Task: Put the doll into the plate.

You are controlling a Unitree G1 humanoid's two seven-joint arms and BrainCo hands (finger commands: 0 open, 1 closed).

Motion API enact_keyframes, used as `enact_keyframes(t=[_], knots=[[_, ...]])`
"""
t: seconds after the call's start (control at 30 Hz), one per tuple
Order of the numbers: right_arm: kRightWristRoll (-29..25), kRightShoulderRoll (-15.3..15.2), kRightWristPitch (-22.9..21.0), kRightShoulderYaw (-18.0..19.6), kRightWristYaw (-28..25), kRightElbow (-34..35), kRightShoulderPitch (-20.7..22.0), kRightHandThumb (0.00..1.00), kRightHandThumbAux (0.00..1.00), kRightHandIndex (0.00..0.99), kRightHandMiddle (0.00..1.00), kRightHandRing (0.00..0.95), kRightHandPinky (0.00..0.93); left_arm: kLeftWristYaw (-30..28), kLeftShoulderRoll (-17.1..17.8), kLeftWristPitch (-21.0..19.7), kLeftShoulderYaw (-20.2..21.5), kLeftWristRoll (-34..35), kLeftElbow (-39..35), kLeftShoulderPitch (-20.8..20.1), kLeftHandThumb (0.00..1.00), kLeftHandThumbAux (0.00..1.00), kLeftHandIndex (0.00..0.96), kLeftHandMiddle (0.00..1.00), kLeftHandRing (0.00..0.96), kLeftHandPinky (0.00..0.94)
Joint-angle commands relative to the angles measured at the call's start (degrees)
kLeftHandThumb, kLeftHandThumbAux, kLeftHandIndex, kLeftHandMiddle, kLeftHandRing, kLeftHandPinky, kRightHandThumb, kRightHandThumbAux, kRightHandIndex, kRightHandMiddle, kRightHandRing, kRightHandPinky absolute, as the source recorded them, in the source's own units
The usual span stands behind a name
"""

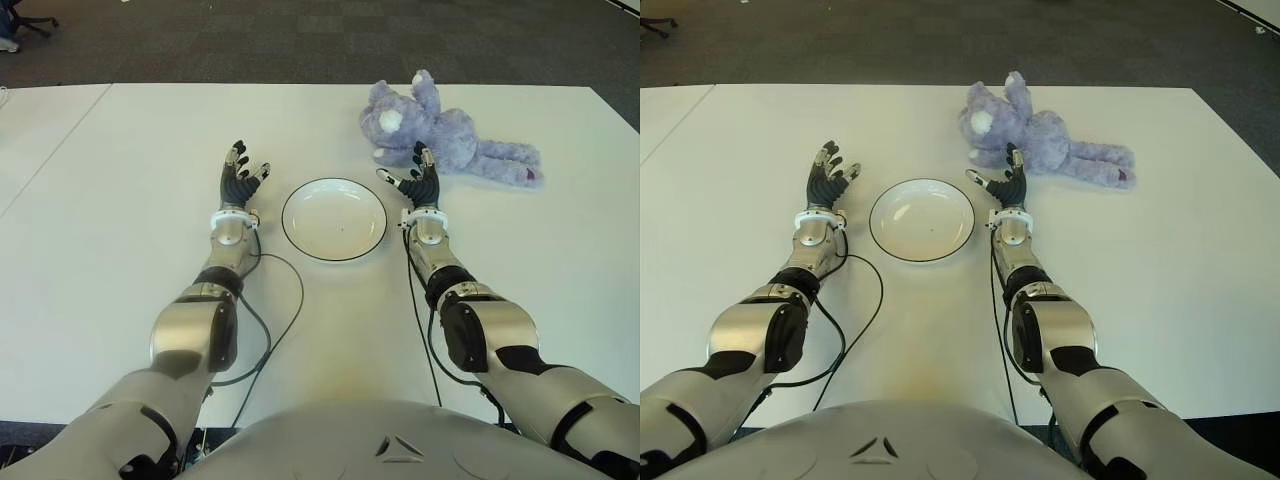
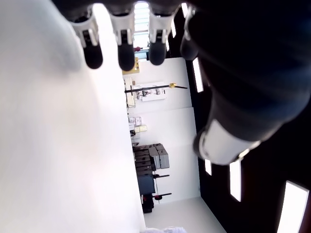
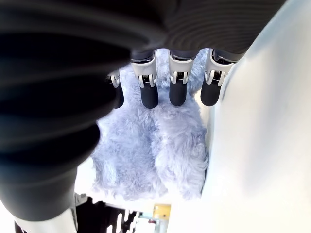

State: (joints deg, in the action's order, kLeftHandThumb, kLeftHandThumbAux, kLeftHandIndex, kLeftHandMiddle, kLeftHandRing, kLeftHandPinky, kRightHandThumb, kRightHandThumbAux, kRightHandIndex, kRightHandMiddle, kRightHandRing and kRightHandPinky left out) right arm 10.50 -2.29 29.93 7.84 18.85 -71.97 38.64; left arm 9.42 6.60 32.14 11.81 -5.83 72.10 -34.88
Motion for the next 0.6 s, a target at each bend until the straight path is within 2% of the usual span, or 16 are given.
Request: enact_keyframes(t=[0.03, 0.2, 0.47, 0.6], knots=[[0.9, 1.1, -7.3, -0.7, 0.9, -6.1, -8.6, 0.0, 0.819, 0.077, 0.062, 0.047, 0.075, 0.6, -1.5, -3.5, 0.1, 0.0, 5.2, 8.2, 0.273, 0.729, 0.045, 0.099, 0.114, 0.154], [0.6, 1.0, -7.9, -0.5, 0.4, -6.1, -8.2, 0.0, 0.82, 0.076, 0.062, 0.049, 0.075, 0.7, -1.4, -3.7, 0.4, 0.1, 5.3, 8.1, 0.242, 0.705, 0.05, 0.102, 0.111, 0.134], [-0.1, 1.2, -6.0, 0.1, 0.5, -5.9, -8.7, 0.0, 0.814, 0.094, 0.073, 0.057, 0.086, 0.0, -1.2, -3.4, 1.0, 0.7, 5.2, 8.4, 0.244, 0.709, 0.051, 0.106, 0.115, 0.145], [0.6, 1.9, -3.7, -0.6, 3.7, -5.1, -8.0, 0.0, 0.807, 0.099, 0.077, 0.06, 0.088, -0.5, -0.8, -3.6, 1.4, 1.0, 5.2, 8.5, 0.247, 0.708, 0.053, 0.106, 0.116, 0.148]])
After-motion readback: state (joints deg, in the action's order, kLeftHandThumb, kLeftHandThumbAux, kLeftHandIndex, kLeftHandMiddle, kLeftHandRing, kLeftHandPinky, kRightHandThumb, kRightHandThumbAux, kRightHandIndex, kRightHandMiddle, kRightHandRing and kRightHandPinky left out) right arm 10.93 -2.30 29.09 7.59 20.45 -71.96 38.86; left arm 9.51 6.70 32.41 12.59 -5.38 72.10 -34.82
